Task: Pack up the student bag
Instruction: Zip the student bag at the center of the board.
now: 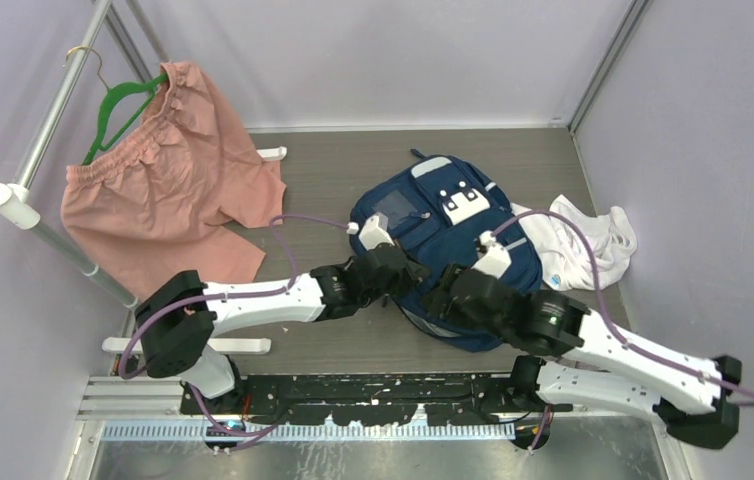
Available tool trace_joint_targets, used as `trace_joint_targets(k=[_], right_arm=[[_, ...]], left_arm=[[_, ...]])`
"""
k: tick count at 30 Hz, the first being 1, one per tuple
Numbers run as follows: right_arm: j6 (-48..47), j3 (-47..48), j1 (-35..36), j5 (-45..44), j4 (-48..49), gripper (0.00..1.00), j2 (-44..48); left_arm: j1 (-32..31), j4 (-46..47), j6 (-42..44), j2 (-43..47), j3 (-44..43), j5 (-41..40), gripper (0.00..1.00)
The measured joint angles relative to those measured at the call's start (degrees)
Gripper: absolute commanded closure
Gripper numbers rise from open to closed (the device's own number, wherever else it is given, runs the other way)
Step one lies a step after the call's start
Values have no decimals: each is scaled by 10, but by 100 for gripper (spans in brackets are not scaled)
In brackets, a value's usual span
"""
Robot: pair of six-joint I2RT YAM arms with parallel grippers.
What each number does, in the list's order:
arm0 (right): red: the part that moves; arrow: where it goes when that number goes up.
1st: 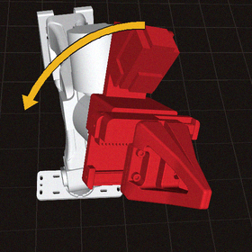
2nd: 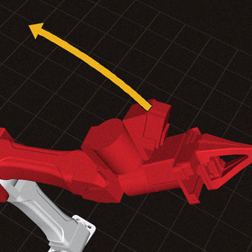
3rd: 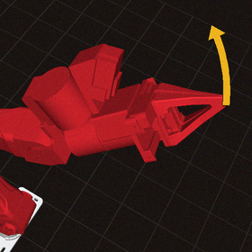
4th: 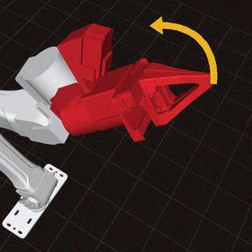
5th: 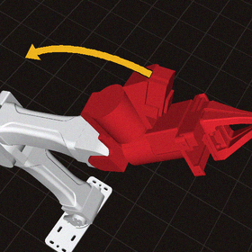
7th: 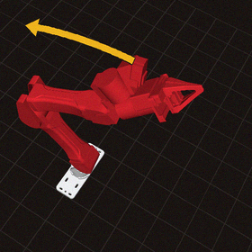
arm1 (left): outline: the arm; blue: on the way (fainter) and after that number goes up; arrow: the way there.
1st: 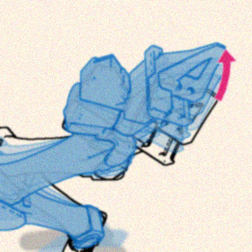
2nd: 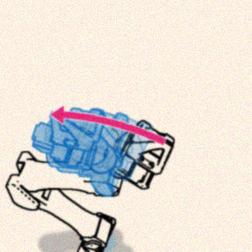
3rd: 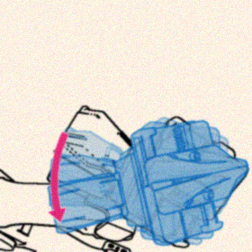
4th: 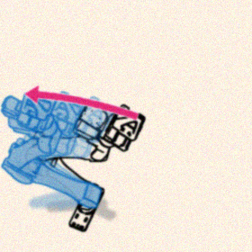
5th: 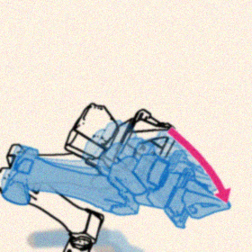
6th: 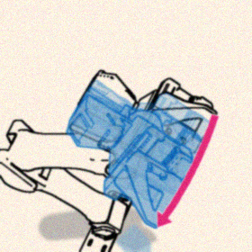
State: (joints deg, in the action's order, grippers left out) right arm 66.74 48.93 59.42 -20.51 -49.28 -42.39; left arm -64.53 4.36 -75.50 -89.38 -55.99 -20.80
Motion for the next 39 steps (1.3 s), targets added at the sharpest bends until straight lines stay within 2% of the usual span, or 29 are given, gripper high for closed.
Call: trace_joint_targets(k=[3,6,10,21,33,38,39], right_arm=[[37,12,71,-68,-32,38,-51],[66,31,94,-115,-59,42,-92],[101,30,105,-146,-79,44,-96],[189,-41,110,-160,-75,46,-103],[213,-42,110,-180,-58,59,-148],[220,-50,110,-183,-55,67,-160],[222,-51,110,-184,-56,72,-163]], left_arm=[[11,-10,16,-5,-17,19,100],[17,-10,26,-6,-18,35,100],[25,-8,33,-6,-17,56,100],[28,11,40,-6,-7,80,100],[31,24,40,-6,-3,95,100],[32,27,40,-6,-2,97,100],[32,27,40,-6,-2,97,100]])
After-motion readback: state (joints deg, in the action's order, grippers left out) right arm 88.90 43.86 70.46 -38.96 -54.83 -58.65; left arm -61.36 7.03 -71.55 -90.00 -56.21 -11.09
